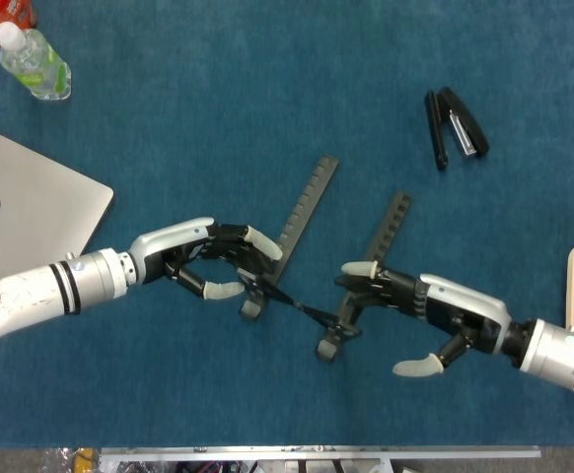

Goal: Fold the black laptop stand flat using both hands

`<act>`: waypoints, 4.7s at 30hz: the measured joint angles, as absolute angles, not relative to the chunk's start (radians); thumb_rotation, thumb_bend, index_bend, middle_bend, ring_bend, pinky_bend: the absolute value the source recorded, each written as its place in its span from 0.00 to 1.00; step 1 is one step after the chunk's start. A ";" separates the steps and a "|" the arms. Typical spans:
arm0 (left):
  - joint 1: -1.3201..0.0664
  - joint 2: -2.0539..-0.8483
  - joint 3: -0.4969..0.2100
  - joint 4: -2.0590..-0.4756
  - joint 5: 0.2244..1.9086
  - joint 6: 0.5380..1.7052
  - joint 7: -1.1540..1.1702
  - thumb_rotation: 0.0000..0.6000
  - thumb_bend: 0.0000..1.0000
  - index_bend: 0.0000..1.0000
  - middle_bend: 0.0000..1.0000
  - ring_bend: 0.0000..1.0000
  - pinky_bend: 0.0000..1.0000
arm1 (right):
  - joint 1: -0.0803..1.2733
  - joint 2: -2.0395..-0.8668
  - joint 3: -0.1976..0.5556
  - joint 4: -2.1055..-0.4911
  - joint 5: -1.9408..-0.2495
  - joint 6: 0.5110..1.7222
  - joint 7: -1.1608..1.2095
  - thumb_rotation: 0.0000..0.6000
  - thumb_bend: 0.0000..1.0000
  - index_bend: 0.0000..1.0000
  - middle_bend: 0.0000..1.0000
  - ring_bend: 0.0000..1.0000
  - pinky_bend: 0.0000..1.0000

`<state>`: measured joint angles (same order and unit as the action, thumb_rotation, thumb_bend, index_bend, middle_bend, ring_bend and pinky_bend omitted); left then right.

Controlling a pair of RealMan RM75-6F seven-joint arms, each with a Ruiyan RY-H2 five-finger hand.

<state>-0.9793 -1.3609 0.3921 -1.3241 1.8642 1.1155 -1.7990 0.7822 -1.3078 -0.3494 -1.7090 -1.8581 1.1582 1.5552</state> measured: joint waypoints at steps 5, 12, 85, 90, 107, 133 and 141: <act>-0.983 -1.356 0.392 -1.327 1.860 1.113 -1.796 0.92 0.33 0.25 0.30 0.26 0.27 | 0.781 -1.339 -0.352 -1.670 -1.850 1.136 1.554 1.00 0.16 0.00 0.07 0.00 0.07; -0.986 -1.355 0.392 -1.329 1.857 1.110 -1.796 0.92 0.33 0.25 0.30 0.26 0.27 | 0.784 -1.382 -0.352 -1.630 -1.843 1.118 1.583 1.00 0.16 0.00 0.07 0.00 0.07; -1.129 -1.435 0.192 -1.385 1.685 0.869 -1.679 0.92 0.33 0.25 0.31 0.26 0.27 | 0.684 -1.220 -0.320 -1.639 -1.896 1.418 1.620 1.00 0.16 0.00 0.07 0.00 0.07; -1.134 -1.449 0.162 -1.367 1.656 0.842 -1.639 0.91 0.33 0.25 0.29 0.20 0.25 | 0.678 -1.216 -0.321 -1.635 -1.903 1.427 1.623 1.00 0.16 0.00 0.07 0.00 0.07; -1.095 -1.353 0.113 -1.380 1.565 0.779 -1.393 0.65 0.33 0.23 0.17 0.04 0.13 | 0.675 -1.219 -0.313 -1.635 -1.914 1.430 1.626 1.00 0.16 0.00 0.07 0.00 0.07; -1.015 -1.269 0.153 -1.462 1.623 0.761 -1.197 1.00 0.33 0.22 0.17 0.06 0.13 | 0.690 -1.191 -0.297 -1.636 -1.883 1.343 1.488 1.00 0.16 0.00 0.07 0.00 0.07; -0.963 -1.244 0.147 -1.500 1.591 0.794 -0.876 1.00 0.33 0.22 0.19 0.07 0.13 | 0.693 -1.185 -0.269 -1.612 -1.870 1.267 1.140 1.00 0.16 0.00 0.07 0.00 0.07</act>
<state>-0.9627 -1.2445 0.1465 -1.4996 1.5915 0.7940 -0.8756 0.6928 -1.1851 -0.2686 -1.6124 -1.8701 1.2668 1.1402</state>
